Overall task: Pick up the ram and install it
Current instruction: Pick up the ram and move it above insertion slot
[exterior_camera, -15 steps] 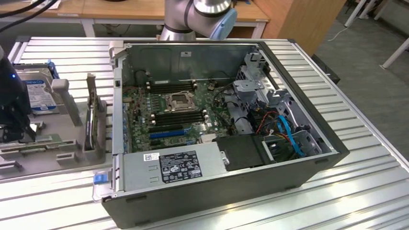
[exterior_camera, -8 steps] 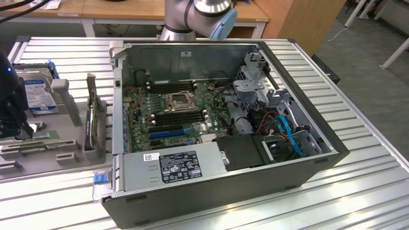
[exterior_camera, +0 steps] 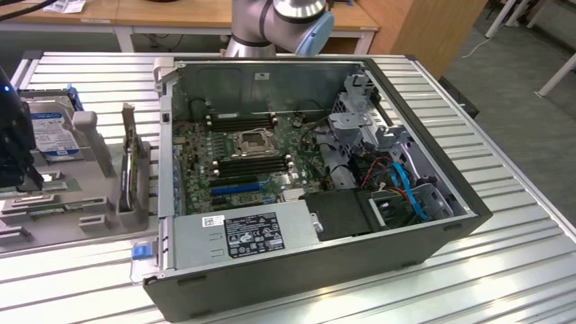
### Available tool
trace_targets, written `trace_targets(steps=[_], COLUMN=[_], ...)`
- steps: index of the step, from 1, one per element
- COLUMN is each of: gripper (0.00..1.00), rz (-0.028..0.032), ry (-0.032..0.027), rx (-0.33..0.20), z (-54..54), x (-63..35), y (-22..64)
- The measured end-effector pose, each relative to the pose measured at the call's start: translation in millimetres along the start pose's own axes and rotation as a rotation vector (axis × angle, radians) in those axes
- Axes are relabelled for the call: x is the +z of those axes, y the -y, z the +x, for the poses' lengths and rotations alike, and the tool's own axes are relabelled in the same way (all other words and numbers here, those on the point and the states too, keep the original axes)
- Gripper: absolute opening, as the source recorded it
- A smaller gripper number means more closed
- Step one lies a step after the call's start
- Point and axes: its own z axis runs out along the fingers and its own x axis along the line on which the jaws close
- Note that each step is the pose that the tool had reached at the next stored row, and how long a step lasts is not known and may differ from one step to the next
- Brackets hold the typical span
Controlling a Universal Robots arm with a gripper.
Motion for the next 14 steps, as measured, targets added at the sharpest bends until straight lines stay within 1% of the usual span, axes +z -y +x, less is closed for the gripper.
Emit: trace_targets(steps=[7, 14], gripper=[0.11, 0.11], rz=[0.0, 0.0], ry=[-0.0004, -0.0003], rx=[0.0, 0.0], z=[-0.4, -0.7], x=[-13.9, -24.9], y=[-0.6, -1.0])
